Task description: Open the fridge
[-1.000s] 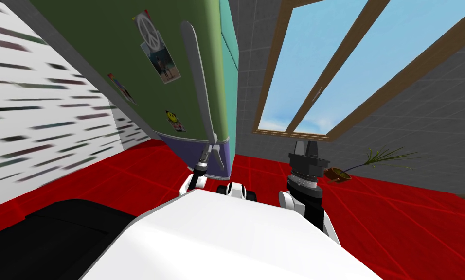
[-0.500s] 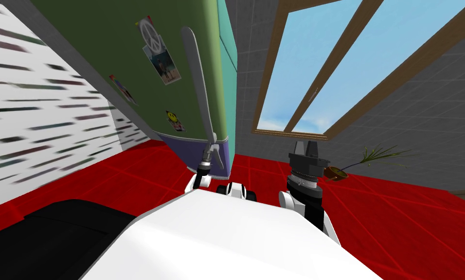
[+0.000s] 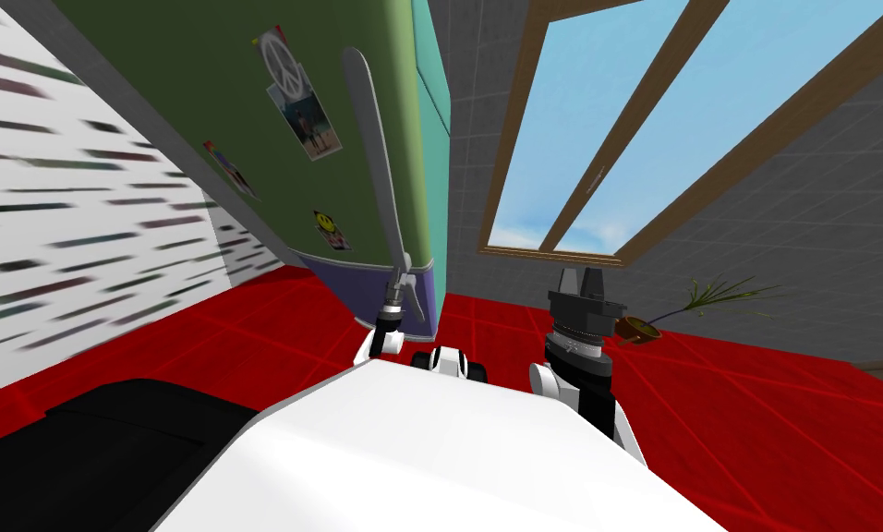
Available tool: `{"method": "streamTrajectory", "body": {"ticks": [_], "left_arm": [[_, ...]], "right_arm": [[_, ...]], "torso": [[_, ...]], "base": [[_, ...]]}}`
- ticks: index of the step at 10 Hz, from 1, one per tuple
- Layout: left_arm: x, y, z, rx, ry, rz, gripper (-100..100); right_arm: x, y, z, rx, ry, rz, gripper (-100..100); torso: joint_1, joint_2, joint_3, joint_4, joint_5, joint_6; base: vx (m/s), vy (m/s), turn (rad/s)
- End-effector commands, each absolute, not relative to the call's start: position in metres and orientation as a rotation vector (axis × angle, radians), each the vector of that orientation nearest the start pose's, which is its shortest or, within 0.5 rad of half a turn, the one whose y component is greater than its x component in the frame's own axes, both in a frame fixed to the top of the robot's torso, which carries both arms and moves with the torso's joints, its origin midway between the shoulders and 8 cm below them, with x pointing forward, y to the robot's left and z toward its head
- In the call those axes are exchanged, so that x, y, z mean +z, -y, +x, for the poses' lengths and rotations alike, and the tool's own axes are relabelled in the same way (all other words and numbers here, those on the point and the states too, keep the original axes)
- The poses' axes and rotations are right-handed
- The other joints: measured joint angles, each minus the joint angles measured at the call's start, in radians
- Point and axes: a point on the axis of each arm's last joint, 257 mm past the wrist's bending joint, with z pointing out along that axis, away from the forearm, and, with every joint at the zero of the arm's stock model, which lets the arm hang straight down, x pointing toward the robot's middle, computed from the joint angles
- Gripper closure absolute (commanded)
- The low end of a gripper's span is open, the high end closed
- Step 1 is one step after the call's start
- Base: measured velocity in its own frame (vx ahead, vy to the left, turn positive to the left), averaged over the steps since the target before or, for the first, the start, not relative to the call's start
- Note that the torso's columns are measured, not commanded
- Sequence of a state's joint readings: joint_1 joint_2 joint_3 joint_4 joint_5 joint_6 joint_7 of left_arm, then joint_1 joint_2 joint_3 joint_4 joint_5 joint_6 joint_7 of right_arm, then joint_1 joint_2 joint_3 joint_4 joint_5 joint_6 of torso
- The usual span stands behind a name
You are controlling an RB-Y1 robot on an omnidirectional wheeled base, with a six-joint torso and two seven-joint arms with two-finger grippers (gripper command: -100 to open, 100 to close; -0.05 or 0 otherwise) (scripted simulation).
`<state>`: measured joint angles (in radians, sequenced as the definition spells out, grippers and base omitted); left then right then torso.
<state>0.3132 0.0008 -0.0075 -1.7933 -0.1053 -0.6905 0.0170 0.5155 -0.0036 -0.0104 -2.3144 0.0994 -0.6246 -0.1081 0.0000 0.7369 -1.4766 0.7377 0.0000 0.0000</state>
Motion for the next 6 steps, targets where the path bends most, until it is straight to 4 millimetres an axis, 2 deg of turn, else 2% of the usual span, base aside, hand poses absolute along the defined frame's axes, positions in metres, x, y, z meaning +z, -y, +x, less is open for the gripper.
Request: {"method": "streamTrajectory", "body": {"ticks": [1, 2, 3, 5, 6], "left_arm": [[-0.084, -0.245, 0.417, -1.315, -0.779, -0.690, -100], [-0.086, -0.245, 0.416, -1.316, -0.778, -0.688, -100], [-0.093, -0.245, 0.414, -1.316, -0.779, -0.690, 100], [-0.102, -0.245, 0.411, -1.317, -0.780, -0.690, 100], [-0.100, -0.246, 0.412, -1.315, -0.782, -0.693, 100]], "right_arm": [[0.055, 0.262, 0.315, 1.362, -0.558, 0.508, 0], [0.055, 0.262, 0.315, 1.362, -0.558, 0.508, 0], [0.055, 0.262, 0.315, 1.362, -0.558, 0.508, 0], [0.055, 0.262, 0.315, 1.362, -0.558, 0.508, 0], [0.055, 0.262, 0.315, 1.362, -0.558, 0.508, 0]], "torso": [[0.000, 0.000, 0.000, 0.000, 0.000, 0.000], [0.000, 0.000, 0.000, 0.000, 0.000, 0.000], [0.000, 0.001, 0.001, 0.000, 0.000, 0.000], [0.000, 0.004, 0.002, 0.001, 0.000, 0.000], [-0.001, 0.003, 0.002, 0.001, 0.000, 0.000]], "base": [[0.039, 0.002, -0.006], [0.018, -0.001, 0.000], [-0.020, -0.003, 0.008], [-0.038, -0.005, 0.006], [-0.019, 0.000, 0.002]]}}
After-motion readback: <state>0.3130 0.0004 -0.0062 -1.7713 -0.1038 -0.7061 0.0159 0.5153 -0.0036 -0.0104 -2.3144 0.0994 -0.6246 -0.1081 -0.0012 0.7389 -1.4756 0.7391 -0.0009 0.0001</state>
